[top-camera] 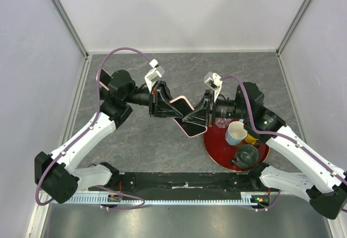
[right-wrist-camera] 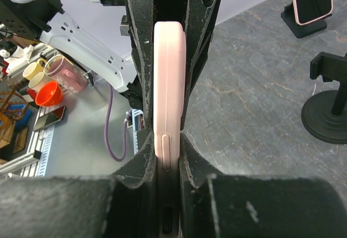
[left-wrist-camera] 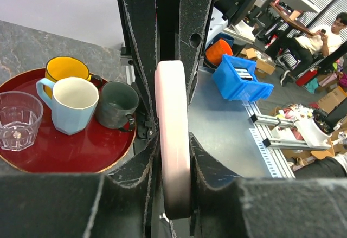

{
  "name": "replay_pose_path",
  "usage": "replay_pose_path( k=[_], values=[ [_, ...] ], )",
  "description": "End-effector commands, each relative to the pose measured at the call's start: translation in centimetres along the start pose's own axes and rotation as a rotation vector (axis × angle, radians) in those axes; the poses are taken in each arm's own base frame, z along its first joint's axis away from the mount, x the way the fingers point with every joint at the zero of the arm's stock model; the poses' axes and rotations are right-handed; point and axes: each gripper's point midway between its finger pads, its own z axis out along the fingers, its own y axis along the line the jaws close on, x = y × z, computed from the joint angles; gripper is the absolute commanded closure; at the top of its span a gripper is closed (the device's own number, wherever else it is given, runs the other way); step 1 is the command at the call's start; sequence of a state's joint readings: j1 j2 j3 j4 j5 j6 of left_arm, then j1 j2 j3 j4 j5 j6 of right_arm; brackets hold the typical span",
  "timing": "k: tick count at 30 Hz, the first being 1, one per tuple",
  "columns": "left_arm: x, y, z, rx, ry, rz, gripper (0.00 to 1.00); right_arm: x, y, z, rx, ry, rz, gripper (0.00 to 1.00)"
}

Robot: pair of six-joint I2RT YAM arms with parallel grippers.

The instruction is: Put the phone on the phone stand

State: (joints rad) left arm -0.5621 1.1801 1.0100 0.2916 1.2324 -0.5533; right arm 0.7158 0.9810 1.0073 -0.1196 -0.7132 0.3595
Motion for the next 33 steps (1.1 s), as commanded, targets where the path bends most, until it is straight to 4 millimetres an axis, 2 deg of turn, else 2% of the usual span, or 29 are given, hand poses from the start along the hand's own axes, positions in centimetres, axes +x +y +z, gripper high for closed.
replay_pose_path(
  k=[1,4,7,8,10,13,14,19,23,25,27,29,32,33],
  values=[
    [-0.6,-2.1,0.3,0.075,0.033,0.057,0.79,-0.8,0.6,-0.4,-0.014,0.034,-0.079,1.00],
    [-0.5,-2.3,0.4,0.080,0.039,0.065,0.81,-0.6,0.7,-0.4,-0.020,0.047,-0.079,1.00],
    [-0.5,-2.5,0.4,0.089,0.042,0.074,0.66,0.0,0.1,-0.4,0.006,0.074,-0.070,1.00],
    [-0.5,-2.7,0.4,0.091,0.042,0.080,0.56,0.1,0.0,-0.5,0.010,0.078,-0.067,1.00],
    [-0.5,-2.6,0.3,0.082,0.035,0.087,0.54,0.1,0.0,-0.6,0.011,0.075,-0.069,1.00],
    [-0.7,-2.6,0.4,0.077,0.032,0.089,0.59,0.2,0.0,-0.6,0.016,0.075,-0.067,1.00],
    [-0.7,-2.7,0.3,0.078,0.033,0.089,0.67,0.1,-0.1,-0.6,0.021,0.073,-0.068,1.00],
    [-0.6,-2.5,0.4,0.076,0.034,0.083,0.80,-0.1,-0.1,-0.6,0.027,0.066,-0.071,1.00],
    [-0.9,-2.4,0.4,0.059,0.023,0.094,0.98,0.3,-0.4,-0.5,0.032,0.077,-0.063,1.00],
    [-0.9,-2.1,0.4,0.032,0.015,0.102,0.98,0.5,-0.8,-0.4,0.048,0.081,-0.056,1.00],
    [-1.5,-1.2,0.3,-0.052,-0.020,0.121,0.98,0.7,-1.4,-0.4,0.078,0.088,-0.052,0.82],
    [-1.7,0.2,0.0,-0.148,-0.038,0.120,0.98,1.2,-1.9,-0.6,0.104,0.100,-0.042,0.56],
    [-1.8,1.0,-0.1,-0.196,-0.037,0.106,0.98,2.1,-2.8,-0.9,0.147,0.120,-0.033,0.32],
    [-1.9,1.0,-0.1,-0.196,-0.038,0.103,0.98,2.7,-3.0,-0.8,0.149,0.134,-0.026,0.29]
  ],
)
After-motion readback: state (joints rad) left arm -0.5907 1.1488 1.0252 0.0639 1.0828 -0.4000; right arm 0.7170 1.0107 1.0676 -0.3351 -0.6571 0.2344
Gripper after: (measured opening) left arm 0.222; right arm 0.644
